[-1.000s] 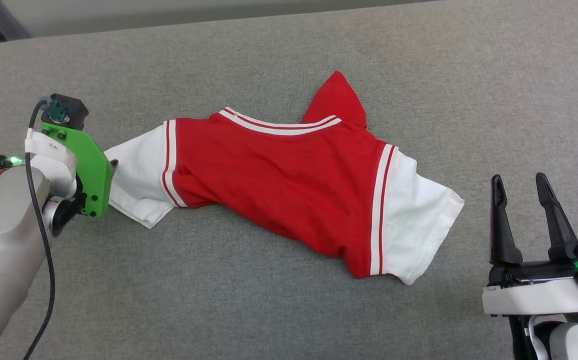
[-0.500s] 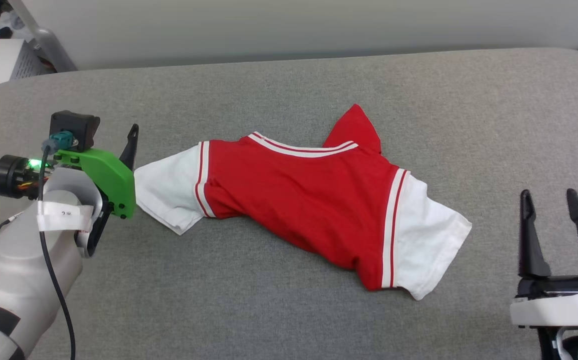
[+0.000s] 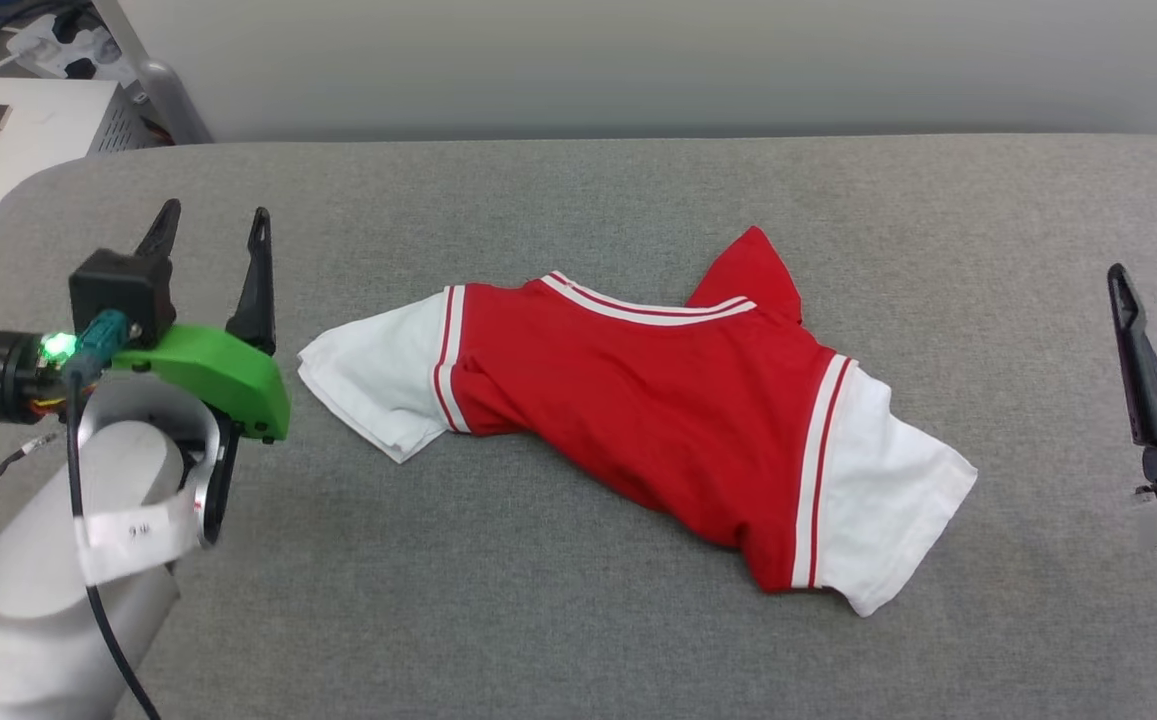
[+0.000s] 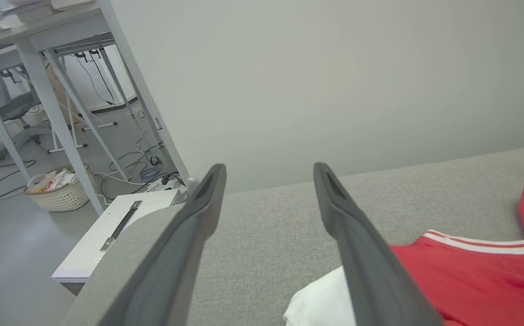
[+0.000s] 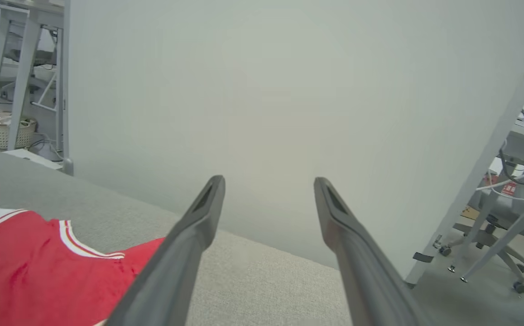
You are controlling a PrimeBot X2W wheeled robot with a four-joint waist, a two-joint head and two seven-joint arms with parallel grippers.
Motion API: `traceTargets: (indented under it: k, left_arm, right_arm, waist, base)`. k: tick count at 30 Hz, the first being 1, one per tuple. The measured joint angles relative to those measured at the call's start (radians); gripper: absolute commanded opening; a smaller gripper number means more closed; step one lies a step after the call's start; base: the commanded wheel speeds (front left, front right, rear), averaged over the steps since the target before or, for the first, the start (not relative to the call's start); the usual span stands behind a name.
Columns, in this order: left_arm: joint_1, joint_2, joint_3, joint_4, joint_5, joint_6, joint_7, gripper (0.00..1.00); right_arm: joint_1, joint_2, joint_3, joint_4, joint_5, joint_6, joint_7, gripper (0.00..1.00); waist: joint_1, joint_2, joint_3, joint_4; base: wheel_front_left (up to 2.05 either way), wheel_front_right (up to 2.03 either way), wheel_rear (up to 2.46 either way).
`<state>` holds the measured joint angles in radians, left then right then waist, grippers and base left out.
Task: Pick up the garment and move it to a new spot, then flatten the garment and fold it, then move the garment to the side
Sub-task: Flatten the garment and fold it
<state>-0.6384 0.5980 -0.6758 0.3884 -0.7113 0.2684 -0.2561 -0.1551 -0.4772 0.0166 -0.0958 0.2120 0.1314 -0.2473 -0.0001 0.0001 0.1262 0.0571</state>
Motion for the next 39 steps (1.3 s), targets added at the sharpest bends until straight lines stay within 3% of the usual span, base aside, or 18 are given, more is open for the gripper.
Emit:
traceTargets:
  k: [5,10,16,20,30,38,39]
  left_arm:
    - [0.178,-0.030,0.187,-0.198,0.122,0.080,0.000,1.00]
    - [0.353,-0.113,0.295,-0.295,0.236,0.091,0.000,1.00]
    - [0.412,-0.177,0.368,-0.314,0.317,0.043,0.000,1.00]
    - [0.412,-0.225,0.398,-0.339,0.372,0.017,0.000,1.00]
    - [0.405,-0.320,0.458,-0.342,0.457,-0.051,0.000,1.00]
    - [0.396,-0.368,0.510,-0.328,0.509,-0.098,0.000,1.00]
    - [0.396,-0.372,0.518,-0.325,0.512,-0.103,0.000,1.00]
  right_arm:
    - [-0.112,-0.151,0.153,0.051,0.140,0.000,0.107,1.00]
    - [-0.162,-0.291,0.366,0.082,0.340,0.000,0.406,1.00]
    - [-0.221,-0.394,0.517,0.113,0.531,0.000,0.761,1.00]
    - [-0.259,-0.420,0.575,0.137,0.595,0.000,0.898,1.00]
    - [-0.359,-0.376,0.673,0.272,0.620,0.000,0.956,1.00]
    - [-0.387,-0.396,0.764,0.311,0.634,-0.001,0.937,1.00]
    - [-0.395,-0.399,0.772,0.315,0.637,-0.001,0.926,0.75]
  waist:
    - [0.0000,0.0000,0.004,0.019]
    - [0.0000,0.0000,0.014,0.043]
    - [0.0000,0.0000,0.037,0.070]
    - [0.0000,0.0000,0.064,0.086]
    - [0.0001,0.0000,0.155,0.128]
    - [0.0000,-0.0001,0.200,0.163]
    - [0.0000,-0.0001,0.201,0.163]
  base:
    - [0.00,0.00,0.00]
    - [0.00,0.00,0.00]
    - [0.00,0.00,0.00]
    - [0.00,0.00,0.00]
    - [0.00,0.00,0.00]
    - [0.00,0.00,0.00]
    - [0.00,0.00,0.00]
